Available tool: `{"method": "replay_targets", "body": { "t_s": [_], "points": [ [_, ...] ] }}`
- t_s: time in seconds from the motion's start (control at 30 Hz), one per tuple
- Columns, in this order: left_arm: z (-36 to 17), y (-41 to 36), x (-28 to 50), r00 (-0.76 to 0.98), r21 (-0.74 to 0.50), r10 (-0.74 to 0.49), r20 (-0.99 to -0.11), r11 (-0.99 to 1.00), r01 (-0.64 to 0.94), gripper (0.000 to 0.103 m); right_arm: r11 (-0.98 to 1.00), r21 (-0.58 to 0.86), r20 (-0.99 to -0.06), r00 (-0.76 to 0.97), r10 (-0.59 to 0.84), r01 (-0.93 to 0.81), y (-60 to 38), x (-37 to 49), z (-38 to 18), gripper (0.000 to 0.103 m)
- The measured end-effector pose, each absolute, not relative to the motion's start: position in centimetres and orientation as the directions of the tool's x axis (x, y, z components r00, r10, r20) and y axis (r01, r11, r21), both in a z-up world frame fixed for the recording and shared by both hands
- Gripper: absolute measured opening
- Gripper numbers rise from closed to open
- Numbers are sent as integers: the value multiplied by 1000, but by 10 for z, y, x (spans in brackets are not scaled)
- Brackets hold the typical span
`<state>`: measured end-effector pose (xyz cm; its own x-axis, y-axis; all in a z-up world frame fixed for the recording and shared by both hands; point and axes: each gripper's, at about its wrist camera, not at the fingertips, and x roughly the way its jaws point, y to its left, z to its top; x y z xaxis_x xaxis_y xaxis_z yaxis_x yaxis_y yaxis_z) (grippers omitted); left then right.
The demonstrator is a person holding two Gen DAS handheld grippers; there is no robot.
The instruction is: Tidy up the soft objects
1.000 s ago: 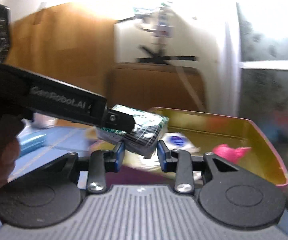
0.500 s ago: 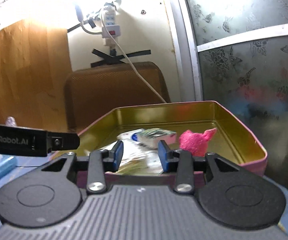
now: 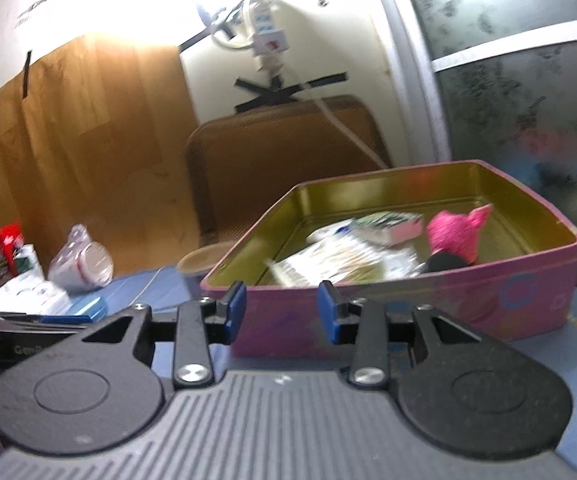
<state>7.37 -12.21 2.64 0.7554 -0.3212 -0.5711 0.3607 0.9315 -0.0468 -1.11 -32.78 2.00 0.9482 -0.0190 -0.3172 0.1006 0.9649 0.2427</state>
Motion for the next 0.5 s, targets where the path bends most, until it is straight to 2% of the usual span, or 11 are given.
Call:
{"method": "replay_targets", "body": {
  "t_s": [0.17,0.33,0.4,0.5],
  "points": [
    [16,-83,71,776,-49,-269,-570,954,295,68,976,216,-354,934,43,37,-299,-2,16,44],
    [8,-37,57,819,-87,-253,-515,966,243,71,980,195,-400,909,119,-43,-268,13,14,45],
    [6,-14,54,842,-107,-216,-495,976,188,71,981,170,-414,897,156,-93,-251,19,14,46],
    [6,25,51,876,-126,-115,-468,990,63,71,976,122,-422,881,214,-179,-220,27,16,52]
  ]
}}
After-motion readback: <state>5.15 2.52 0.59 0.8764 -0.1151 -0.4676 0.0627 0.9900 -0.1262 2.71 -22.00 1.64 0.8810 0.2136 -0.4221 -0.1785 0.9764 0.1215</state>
